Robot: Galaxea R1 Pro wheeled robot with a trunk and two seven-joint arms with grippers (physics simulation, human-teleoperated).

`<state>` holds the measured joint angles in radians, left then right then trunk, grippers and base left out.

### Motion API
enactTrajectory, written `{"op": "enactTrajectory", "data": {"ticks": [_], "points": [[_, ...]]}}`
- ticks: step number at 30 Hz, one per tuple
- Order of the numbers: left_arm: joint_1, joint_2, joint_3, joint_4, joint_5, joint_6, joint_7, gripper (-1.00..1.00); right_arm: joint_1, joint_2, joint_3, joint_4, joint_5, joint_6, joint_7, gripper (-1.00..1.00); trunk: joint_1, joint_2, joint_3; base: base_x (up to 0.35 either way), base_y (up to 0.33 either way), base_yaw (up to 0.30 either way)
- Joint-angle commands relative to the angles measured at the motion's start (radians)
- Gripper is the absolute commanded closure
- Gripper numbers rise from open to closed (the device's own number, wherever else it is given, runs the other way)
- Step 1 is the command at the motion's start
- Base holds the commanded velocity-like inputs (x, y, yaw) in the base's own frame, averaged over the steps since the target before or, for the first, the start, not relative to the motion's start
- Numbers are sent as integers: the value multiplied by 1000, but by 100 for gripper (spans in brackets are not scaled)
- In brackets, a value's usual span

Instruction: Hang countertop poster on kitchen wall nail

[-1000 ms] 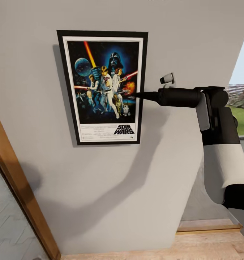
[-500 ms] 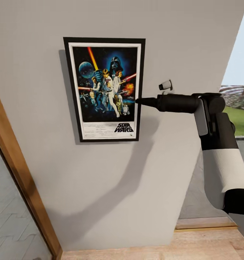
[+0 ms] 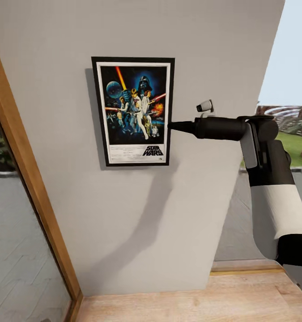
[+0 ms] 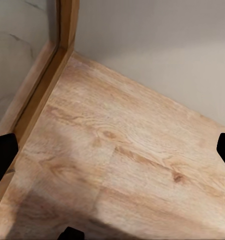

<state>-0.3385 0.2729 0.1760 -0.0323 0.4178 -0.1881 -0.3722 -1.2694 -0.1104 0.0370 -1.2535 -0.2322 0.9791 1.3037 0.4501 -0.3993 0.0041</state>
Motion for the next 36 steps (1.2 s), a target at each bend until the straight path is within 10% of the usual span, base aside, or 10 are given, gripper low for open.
{"op": "enactTrajectory", "data": {"ticks": [1,28,36], "points": [[-1,0,8,2,-4,-2,-5,-100,-1,-1,1,0,-4,6,0,-100,0,-1,-1,-159,0,0],[-1,0,8,2,-4,-1,-5,-100,72,-5,1,-3,-6,3,7,-100,0,-1,8,-16,0,0],[-1,0,8,2,-4,-1,-5,-100,194,-6,0,-69,-5,0,8,-100,0,-1,15,0,0,0]]}}
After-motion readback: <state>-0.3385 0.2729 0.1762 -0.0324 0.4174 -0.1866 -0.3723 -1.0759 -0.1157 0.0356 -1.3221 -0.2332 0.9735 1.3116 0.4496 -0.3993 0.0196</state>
